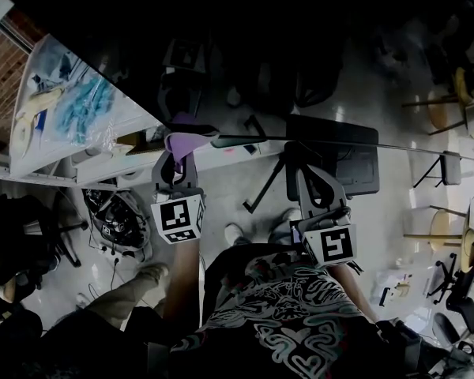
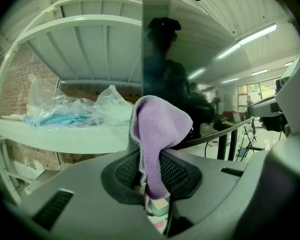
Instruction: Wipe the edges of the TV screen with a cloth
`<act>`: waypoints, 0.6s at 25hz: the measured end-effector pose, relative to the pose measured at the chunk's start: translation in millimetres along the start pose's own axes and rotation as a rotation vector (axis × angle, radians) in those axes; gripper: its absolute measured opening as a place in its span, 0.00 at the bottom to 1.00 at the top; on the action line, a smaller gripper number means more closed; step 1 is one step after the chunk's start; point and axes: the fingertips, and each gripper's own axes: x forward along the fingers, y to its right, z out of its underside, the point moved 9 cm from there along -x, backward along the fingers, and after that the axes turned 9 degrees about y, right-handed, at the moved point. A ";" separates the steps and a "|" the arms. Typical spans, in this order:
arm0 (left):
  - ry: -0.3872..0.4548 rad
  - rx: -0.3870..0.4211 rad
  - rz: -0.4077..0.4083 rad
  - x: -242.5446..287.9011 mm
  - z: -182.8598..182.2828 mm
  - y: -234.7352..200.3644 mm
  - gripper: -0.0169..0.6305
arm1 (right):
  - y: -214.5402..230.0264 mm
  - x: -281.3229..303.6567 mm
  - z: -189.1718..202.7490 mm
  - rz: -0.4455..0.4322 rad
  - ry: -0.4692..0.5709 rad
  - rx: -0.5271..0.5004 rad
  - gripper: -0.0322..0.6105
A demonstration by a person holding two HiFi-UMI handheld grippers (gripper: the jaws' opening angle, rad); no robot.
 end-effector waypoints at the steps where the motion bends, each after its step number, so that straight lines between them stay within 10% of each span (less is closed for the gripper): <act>1: 0.003 -0.004 0.002 1.7 0.0 0.7 0.14 | 1.5 -0.2 1.9 -0.005 -0.011 -0.004 0.10; 15: -0.005 0.066 0.026 6.2 -1.9 2.0 0.14 | -4.2 18.7 -3.5 -0.039 0.032 0.020 0.10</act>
